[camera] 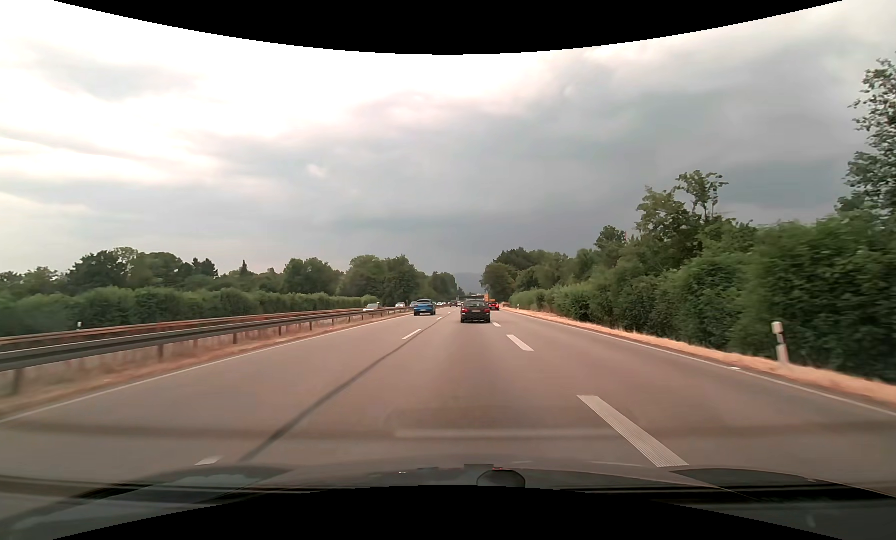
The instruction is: Follow the waypoints while adhering to traffic rules and regulations
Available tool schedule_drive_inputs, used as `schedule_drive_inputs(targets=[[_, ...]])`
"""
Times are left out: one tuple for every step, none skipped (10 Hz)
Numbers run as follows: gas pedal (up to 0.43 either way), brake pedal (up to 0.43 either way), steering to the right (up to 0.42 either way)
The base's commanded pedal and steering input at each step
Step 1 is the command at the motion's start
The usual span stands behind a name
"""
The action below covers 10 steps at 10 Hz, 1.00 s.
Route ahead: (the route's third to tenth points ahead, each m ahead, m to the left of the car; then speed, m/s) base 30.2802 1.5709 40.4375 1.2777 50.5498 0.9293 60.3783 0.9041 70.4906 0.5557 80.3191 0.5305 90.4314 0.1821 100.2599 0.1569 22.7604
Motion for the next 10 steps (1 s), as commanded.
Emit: schedule_drive_inputs(targets=[[0.130,0.000,-0.001],[0.130,0.000,-0.001],[0.150,0.000,-0.001],[0.157,0.000,-0.001],[0.157,0.000,-0.001],[0.157,0.000,-0.001],[0.157,0.000,-0.001],[0.157,0.000,-0.001],[0.169,0.000,-0.001],[0.177,0.000,-0.001]])
